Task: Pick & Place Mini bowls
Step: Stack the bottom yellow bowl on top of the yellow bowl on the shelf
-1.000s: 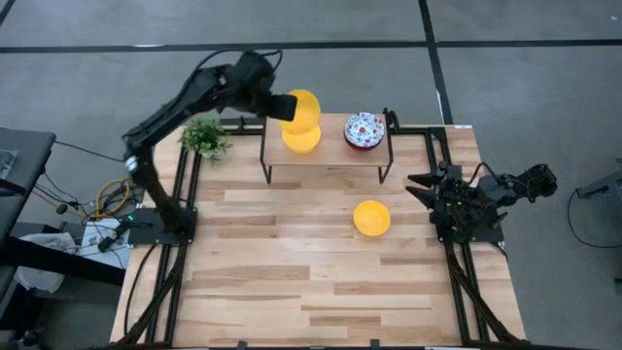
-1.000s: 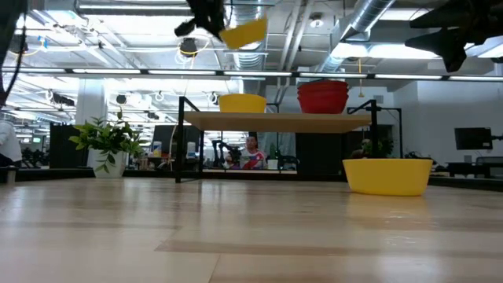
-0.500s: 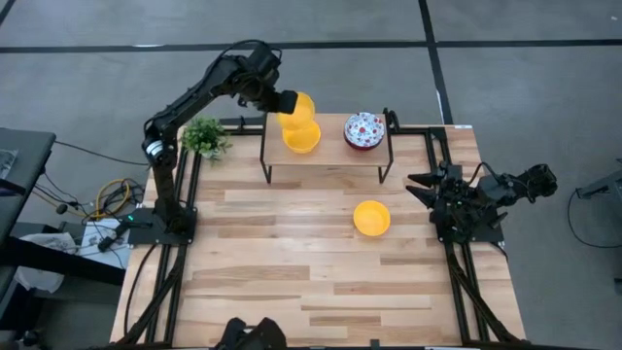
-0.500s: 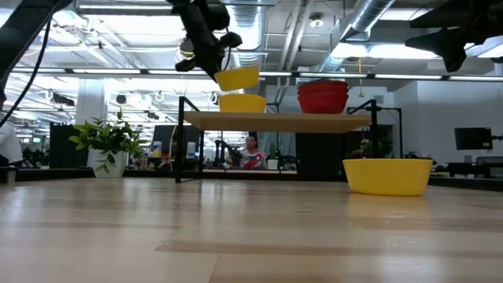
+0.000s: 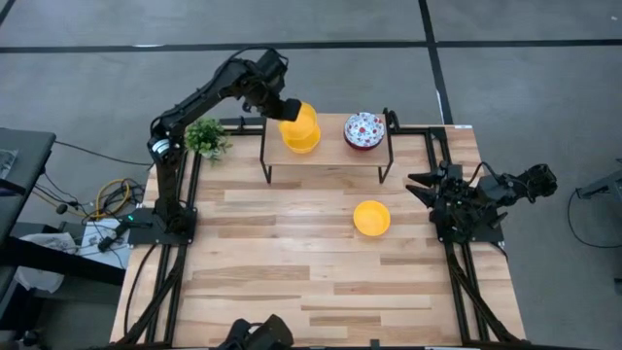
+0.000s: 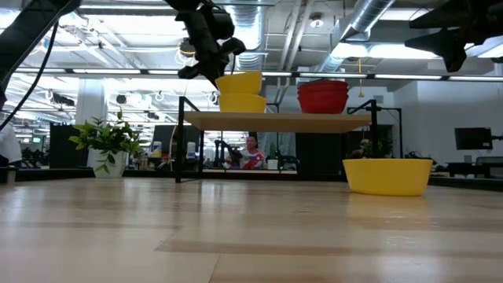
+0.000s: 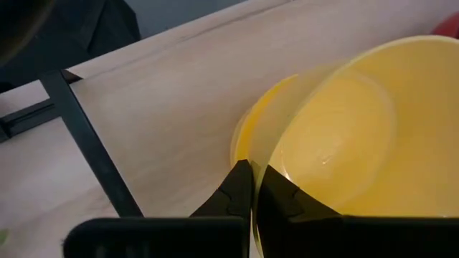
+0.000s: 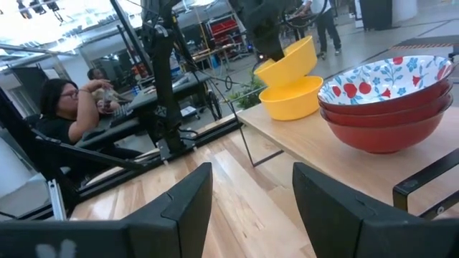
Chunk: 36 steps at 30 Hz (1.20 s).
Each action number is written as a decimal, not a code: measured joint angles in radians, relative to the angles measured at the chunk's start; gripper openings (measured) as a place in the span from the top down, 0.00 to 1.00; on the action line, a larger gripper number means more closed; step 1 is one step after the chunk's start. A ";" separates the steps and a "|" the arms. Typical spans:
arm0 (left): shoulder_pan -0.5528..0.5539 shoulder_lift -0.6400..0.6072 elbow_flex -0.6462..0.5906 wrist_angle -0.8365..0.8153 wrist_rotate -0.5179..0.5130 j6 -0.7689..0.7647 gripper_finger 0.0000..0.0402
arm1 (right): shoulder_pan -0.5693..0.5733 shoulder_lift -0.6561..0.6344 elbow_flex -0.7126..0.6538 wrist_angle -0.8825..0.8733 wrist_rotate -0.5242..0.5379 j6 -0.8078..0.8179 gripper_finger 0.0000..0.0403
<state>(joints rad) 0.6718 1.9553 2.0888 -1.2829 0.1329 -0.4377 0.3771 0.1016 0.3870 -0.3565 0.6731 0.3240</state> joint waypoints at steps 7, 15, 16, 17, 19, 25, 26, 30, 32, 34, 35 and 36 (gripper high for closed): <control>-0.026 0.000 0.000 -0.001 -0.018 -0.008 1.00 | 0.000 0.000 0.000 -0.001 0.000 -0.001 0.55; -0.041 0.000 0.000 -0.003 -0.037 -0.016 1.00 | 0.000 0.000 0.000 -0.002 0.001 -0.002 0.55; -0.043 0.000 -0.001 -0.004 -0.043 -0.016 1.00 | 0.000 0.000 0.000 -0.002 0.001 -0.002 0.55; -0.044 0.001 -0.001 -0.005 -0.050 -0.016 0.99 | 0.000 0.000 0.000 -0.002 0.001 -0.004 0.55; -0.044 0.004 -0.001 -0.018 -0.054 -0.024 0.99 | 0.000 0.000 0.000 -0.002 0.001 -0.008 0.55; -0.050 0.005 -0.014 -0.020 -0.079 -0.032 0.99 | 0.000 0.000 0.000 -0.002 0.001 -0.010 0.55; -0.051 0.005 -0.016 -0.019 -0.079 -0.032 0.99 | 0.000 0.000 0.000 -0.002 0.001 -0.011 0.55; -0.055 0.006 -0.039 -0.017 -0.079 -0.032 0.99 | 0.000 0.000 0.000 -0.002 0.001 -0.011 0.55; -0.055 0.006 -0.047 -0.013 -0.079 -0.032 0.99 | 0.000 0.000 0.000 -0.002 0.001 -0.011 0.55; -0.055 0.006 -0.050 -0.010 -0.078 -0.037 0.99 | 0.000 0.000 0.000 -0.002 0.001 -0.011 0.55; -0.055 0.006 -0.051 -0.007 -0.078 -0.038 0.99 | 0.000 0.000 0.000 -0.002 0.001 -0.011 0.55; -0.056 0.006 -0.051 0.002 -0.077 -0.038 0.99 | 0.000 0.000 0.000 -0.002 0.001 -0.011 0.55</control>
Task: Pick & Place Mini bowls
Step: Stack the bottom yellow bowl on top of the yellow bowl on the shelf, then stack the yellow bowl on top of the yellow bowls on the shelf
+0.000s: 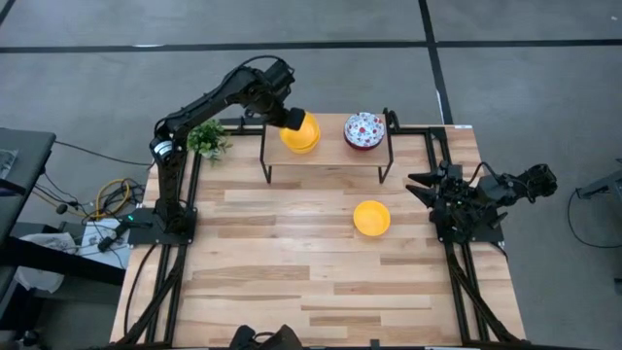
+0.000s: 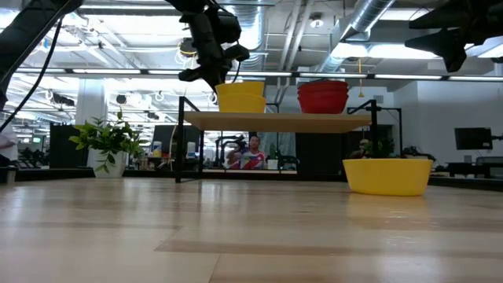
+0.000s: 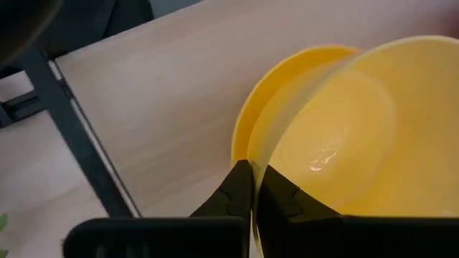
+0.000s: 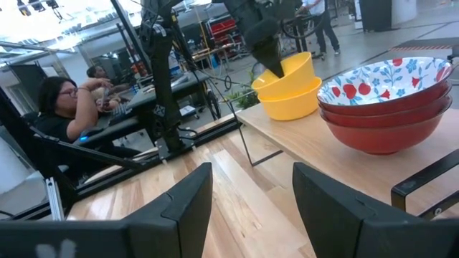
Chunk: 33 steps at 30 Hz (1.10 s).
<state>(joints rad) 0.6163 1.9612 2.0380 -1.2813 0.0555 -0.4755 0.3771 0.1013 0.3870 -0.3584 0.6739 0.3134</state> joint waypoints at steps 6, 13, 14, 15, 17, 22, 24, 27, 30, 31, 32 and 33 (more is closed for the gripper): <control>0.000 0.000 0.000 0.009 0.000 0.004 0.99 | 0.000 0.000 0.000 0.000 0.000 0.000 0.55; 0.000 0.000 0.000 0.017 0.000 0.034 0.95 | 0.000 0.000 0.000 0.000 0.000 -0.003 0.55; -0.002 0.000 0.000 0.019 0.000 0.042 0.94 | 0.000 0.000 0.000 0.000 0.000 -0.005 0.55; -0.003 0.000 0.000 0.019 0.000 0.045 0.93 | 0.000 0.000 0.000 0.000 0.000 -0.007 0.55; -0.004 0.000 0.000 0.024 0.001 0.049 0.90 | 0.000 0.000 0.000 0.000 0.000 -0.007 0.55; -0.003 0.000 0.000 0.045 0.001 0.053 0.81 | 0.000 0.000 0.000 0.000 0.000 -0.007 0.55; 0.000 0.000 0.000 0.061 0.001 0.061 0.78 | 0.000 0.000 0.000 0.000 -0.001 -0.007 0.55; 0.005 -0.003 0.000 0.073 -0.002 0.079 0.73 | 0.000 0.000 0.000 0.000 -0.001 -0.007 0.55; 0.015 -0.017 0.003 0.091 -0.002 0.079 0.69 | 0.000 0.000 0.000 0.000 -0.001 -0.006 0.55; 0.018 -0.026 0.004 0.103 -0.002 0.076 0.68 | 0.000 0.000 0.000 0.000 -0.001 -0.003 0.55; 0.020 -0.033 0.004 0.114 -0.002 0.073 0.67 | 0.000 0.000 0.000 0.000 -0.001 -0.002 0.55; 0.021 -0.042 0.005 0.122 -0.003 0.070 0.67 | 0.000 0.000 0.000 0.000 -0.002 0.000 0.55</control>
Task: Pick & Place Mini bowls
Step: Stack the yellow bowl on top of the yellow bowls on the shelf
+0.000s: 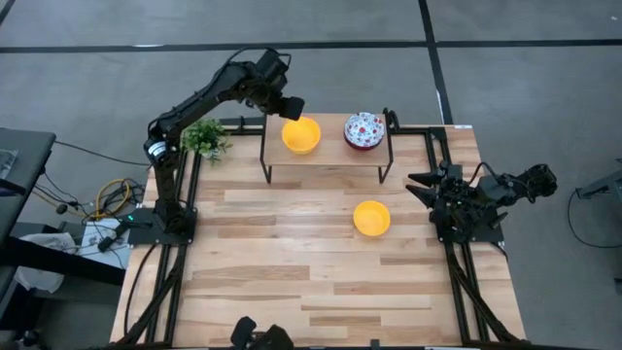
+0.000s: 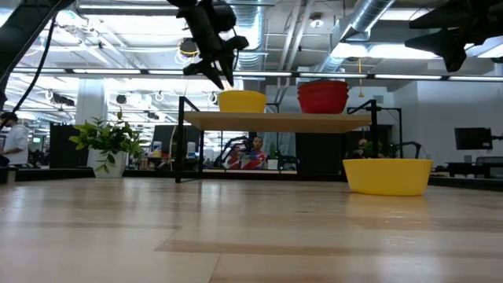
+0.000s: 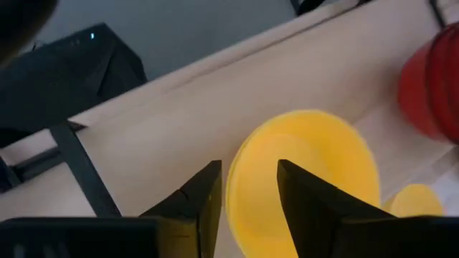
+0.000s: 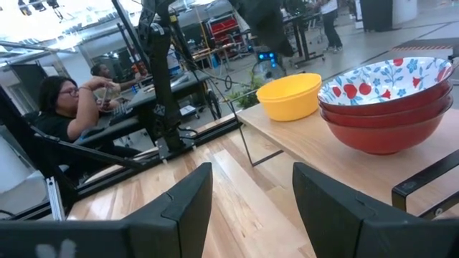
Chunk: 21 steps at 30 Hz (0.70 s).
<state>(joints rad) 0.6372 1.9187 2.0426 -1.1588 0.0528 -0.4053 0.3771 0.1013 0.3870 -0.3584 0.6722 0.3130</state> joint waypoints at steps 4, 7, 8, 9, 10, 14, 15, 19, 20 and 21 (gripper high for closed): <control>-0.016 -0.048 0.000 0.021 0.000 -0.002 0.66 | 0.000 0.000 0.000 0.000 -0.014 0.001 0.55; -0.061 -0.104 -0.012 0.021 -0.001 0.002 0.66 | 0.000 0.000 0.000 0.001 -0.015 0.004 0.55; -0.083 -0.125 -0.021 0.020 -0.001 0.010 0.66 | 0.000 0.000 0.000 0.001 -0.016 0.013 0.55; -0.108 -0.145 -0.034 0.022 -0.002 0.021 0.66 | 0.000 0.000 0.000 0.001 -0.016 0.027 0.55; -0.137 -0.167 -0.051 0.023 -0.011 0.037 0.66 | 0.000 0.000 0.000 0.001 -0.016 0.035 0.55; -0.254 -0.271 -0.164 0.040 -0.099 0.091 0.66 | 0.000 0.000 0.001 0.012 -0.017 0.046 0.55; -0.281 -0.301 -0.205 0.057 -0.121 0.089 0.66 | 0.000 0.000 0.001 0.015 -0.019 0.060 0.55; -0.376 -0.427 -0.394 0.224 -0.155 0.044 0.66 | 0.000 0.001 0.001 0.077 -0.019 0.080 0.55; -0.394 -0.466 -0.449 0.280 -0.156 0.026 0.66 | 0.000 0.002 0.001 0.104 -0.019 0.080 0.55; -0.408 -0.500 -0.501 0.332 -0.155 0.007 0.66 | 0.000 0.002 0.001 0.132 -0.019 0.079 0.55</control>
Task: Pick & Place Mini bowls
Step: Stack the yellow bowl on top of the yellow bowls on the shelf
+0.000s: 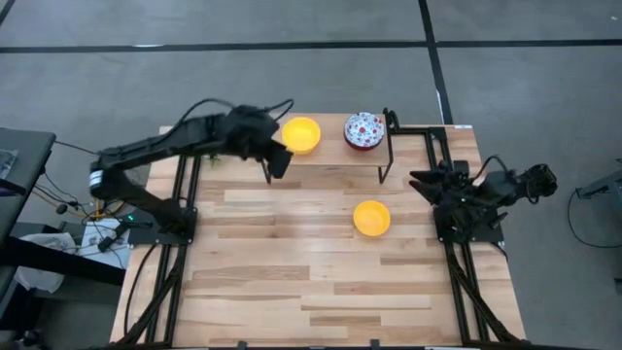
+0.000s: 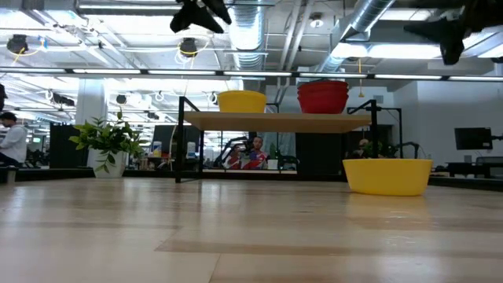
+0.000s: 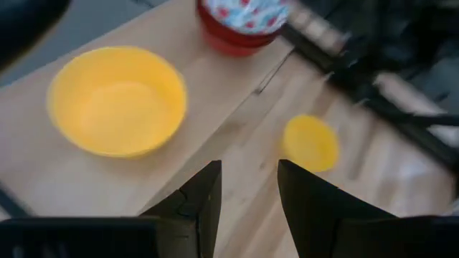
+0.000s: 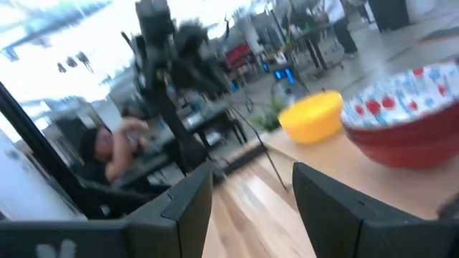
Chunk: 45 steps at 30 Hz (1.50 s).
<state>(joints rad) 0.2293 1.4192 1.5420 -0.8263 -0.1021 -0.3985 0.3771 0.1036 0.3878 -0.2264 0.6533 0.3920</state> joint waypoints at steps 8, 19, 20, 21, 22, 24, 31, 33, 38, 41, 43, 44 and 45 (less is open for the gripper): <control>-0.061 -0.264 -0.426 0.433 -0.009 -0.091 0.66 | 0.000 0.000 0.000 0.209 0.000 -0.007 0.55; -0.116 -0.463 -0.823 0.838 -0.003 -0.046 0.66 | 0.000 0.067 0.000 0.303 0.001 -0.020 0.55; -0.125 -0.476 -0.856 0.889 -0.002 -0.045 0.66 | 0.000 0.082 0.000 0.313 0.001 -0.037 0.55; -0.135 -0.489 -0.890 0.939 -0.002 -0.045 0.66 | 0.000 0.097 0.000 0.330 0.001 -0.058 0.55; -0.145 -0.502 -0.926 0.991 -0.002 -0.044 0.66 | 0.000 0.114 0.000 0.352 0.001 -0.080 0.55; -0.162 -0.523 -0.993 1.094 -0.002 -0.044 0.66 | 0.000 0.148 0.000 0.392 -0.001 -0.131 0.55; -0.193 -0.563 -1.155 1.271 -0.002 -0.061 0.66 | 0.001 0.247 0.051 0.426 -0.052 -0.217 0.55; -0.196 -0.563 -1.183 1.288 -0.002 -0.080 0.66 | 0.001 0.272 0.091 0.385 -0.052 -0.217 0.55; -0.197 -0.563 -1.252 1.342 -0.002 -0.131 0.66 | 0.001 0.354 0.217 0.215 -0.052 -0.183 0.55; -0.197 -0.563 -1.289 1.408 -0.002 -0.141 0.66 | 0.001 0.419 0.306 0.049 -0.052 -0.085 0.55; -0.196 -0.563 -1.316 1.455 -0.002 -0.142 0.66 | 0.001 0.470 0.368 -0.082 -0.054 0.008 0.55; -0.196 -0.563 -1.326 1.471 -0.002 -0.142 0.66 | 0.001 0.497 0.398 -0.149 -0.059 0.058 0.55; -0.196 -0.563 -1.333 1.482 -0.002 -0.141 0.66 | 0.001 0.522 0.427 -0.213 -0.068 0.104 0.55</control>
<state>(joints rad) 0.0330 0.8566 0.2085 0.6559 -0.1043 -0.5397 0.3779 0.6258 0.8145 -0.4395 0.5856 0.4961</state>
